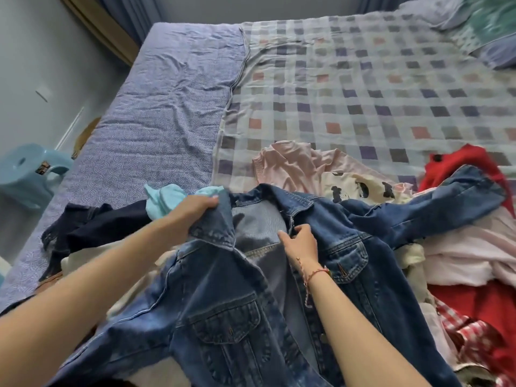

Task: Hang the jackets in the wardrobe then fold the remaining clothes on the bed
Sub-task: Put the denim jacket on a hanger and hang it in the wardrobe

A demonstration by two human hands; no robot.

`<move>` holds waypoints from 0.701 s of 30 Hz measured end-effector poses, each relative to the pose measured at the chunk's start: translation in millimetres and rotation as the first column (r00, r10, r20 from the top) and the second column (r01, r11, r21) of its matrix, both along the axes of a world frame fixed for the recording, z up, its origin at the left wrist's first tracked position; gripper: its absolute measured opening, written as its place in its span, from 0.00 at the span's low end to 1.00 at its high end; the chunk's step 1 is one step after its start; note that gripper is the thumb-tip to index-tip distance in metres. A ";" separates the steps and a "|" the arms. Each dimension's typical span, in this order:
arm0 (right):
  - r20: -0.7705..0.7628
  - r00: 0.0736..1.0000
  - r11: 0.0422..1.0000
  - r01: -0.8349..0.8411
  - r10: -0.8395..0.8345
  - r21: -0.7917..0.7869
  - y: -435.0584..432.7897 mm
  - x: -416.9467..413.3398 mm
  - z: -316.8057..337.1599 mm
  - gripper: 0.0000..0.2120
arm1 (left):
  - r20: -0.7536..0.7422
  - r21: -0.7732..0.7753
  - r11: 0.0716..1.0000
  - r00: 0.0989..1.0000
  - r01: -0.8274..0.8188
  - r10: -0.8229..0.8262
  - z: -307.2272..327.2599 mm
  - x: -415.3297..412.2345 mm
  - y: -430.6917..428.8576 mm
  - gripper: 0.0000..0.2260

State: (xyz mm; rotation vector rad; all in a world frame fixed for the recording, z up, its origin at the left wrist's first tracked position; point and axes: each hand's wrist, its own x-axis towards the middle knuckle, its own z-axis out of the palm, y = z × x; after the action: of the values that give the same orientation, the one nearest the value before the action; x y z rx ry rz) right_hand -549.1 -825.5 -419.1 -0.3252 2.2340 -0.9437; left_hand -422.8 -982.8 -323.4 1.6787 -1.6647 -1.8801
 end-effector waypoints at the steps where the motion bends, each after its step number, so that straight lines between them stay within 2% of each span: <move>1: -0.025 1.000 1.000 -0.018 0.018 0.025 -4.1 -4.8 2.9 0.14 | -0.067 0.038 0.998 0.996 -0.052 0.055 4.7 -9.7 -7.3 0.10; 3: -0.060 0.998 1.000 -0.001 0.000 -0.007 -3.4 -12.8 9.1 0.07 | -0.159 0.073 0.989 0.977 -0.129 0.139 5.2 -29.6 -19.9 0.10; 5: -0.065 0.997 0.991 0.027 -0.036 -0.134 3.9 -11.3 18.7 0.07 | -0.194 0.149 0.970 0.956 -0.193 0.220 -7.0 -40.3 -24.3 0.09; 7: -0.050 0.999 0.974 -0.030 0.019 -0.225 16.1 -3.1 25.1 0.06 | -0.119 0.204 0.962 0.970 -0.184 0.210 -29.9 -42.7 -9.5 0.09; 9: -0.021 0.972 0.960 -0.235 0.235 -0.151 28.3 4.5 21.7 0.06 | 0.033 0.223 0.961 0.986 -0.166 0.162 -60.0 -40.6 16.7 0.07; 11: 0.032 0.895 0.896 -0.445 0.444 0.014 36.2 0.6 15.2 0.09 | 0.160 0.089 0.982 0.976 -0.165 0.149 -88.1 -40.8 32.5 0.04; 12: 0.029 0.888 0.886 -0.460 0.459 0.051 36.6 -6.7 13.6 0.12 | 0.222 0.004 0.988 0.964 -0.152 0.147 -94.6 -44.0 35.7 0.02; 15: -0.155 0.957 0.969 -0.244 0.245 0.022 27.8 -39.0 23.4 0.13 | 0.395 -0.307 0.944 0.886 -0.123 0.244 -79.5 -58.9 31.7 0.22; 17: -0.346 0.927 0.989 -0.149 0.148 0.023 15.0 -61.0 29.1 0.13 | 0.517 -0.529 0.848 0.804 0.030 0.294 -62.7 -62.4 21.4 0.32; 19: -0.460 0.841 0.959 -0.255 0.284 0.127 0.5 -76.5 28.1 0.22 | 0.591 -0.566 0.801 0.774 0.196 0.228 -62.7 -56.8 6.6 0.36; 21: -0.444 0.764 0.884 -0.408 0.467 0.229 -20.8 -88.0 20.0 0.28 | 0.588 -0.443 0.869 0.803 0.220 0.097 -80.9 -50.4 -13.7 0.36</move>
State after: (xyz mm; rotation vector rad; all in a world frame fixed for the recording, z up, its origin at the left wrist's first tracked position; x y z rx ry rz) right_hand -637.1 -846.3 -399.1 -1.0889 2.4741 -0.4992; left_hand -473.2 -996.5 -404.3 2.0920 -2.1893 -0.8089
